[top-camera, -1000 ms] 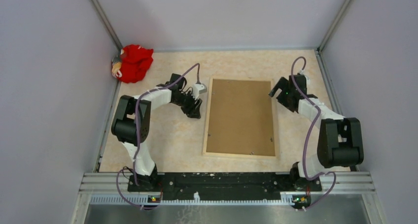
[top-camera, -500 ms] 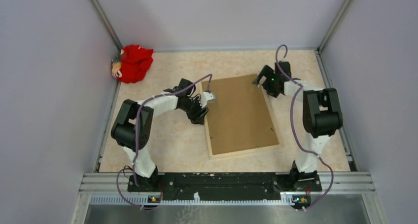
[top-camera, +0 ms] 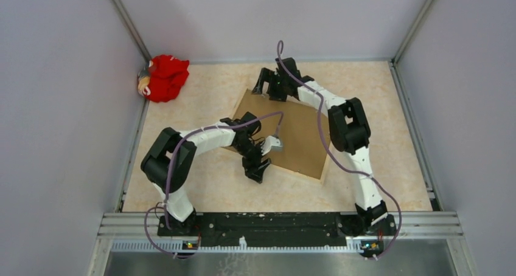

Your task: Put the photo into the frame

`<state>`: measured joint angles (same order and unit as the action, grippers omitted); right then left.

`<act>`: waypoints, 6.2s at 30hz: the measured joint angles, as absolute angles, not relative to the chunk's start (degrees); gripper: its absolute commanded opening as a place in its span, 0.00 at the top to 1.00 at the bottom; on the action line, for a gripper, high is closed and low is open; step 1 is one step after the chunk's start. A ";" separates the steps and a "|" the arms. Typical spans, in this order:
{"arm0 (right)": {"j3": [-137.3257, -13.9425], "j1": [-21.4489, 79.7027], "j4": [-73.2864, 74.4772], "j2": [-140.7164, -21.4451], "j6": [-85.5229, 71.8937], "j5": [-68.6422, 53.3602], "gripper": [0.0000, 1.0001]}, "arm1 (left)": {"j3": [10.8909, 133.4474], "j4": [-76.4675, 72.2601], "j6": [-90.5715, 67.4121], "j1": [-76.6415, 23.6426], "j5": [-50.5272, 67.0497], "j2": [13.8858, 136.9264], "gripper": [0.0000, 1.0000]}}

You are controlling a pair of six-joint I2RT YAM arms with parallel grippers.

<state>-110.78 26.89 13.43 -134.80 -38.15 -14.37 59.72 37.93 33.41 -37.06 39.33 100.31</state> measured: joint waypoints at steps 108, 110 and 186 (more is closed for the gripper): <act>-64.29 47.62 -11.81 -111.26 -52.29 -10.63 0.18 | 75.48 45.87 25.76 -7.38 56.51 119.04 0.80; -64.29 47.64 -12.56 -111.48 -52.31 -10.81 0.18 | 75.48 45.87 25.65 -7.38 56.49 119.02 0.80; -63.96 44.27 -12.21 -109.43 -57.43 -10.57 0.01 | 76.73 48.31 30.28 -6.74 56.18 119.33 0.74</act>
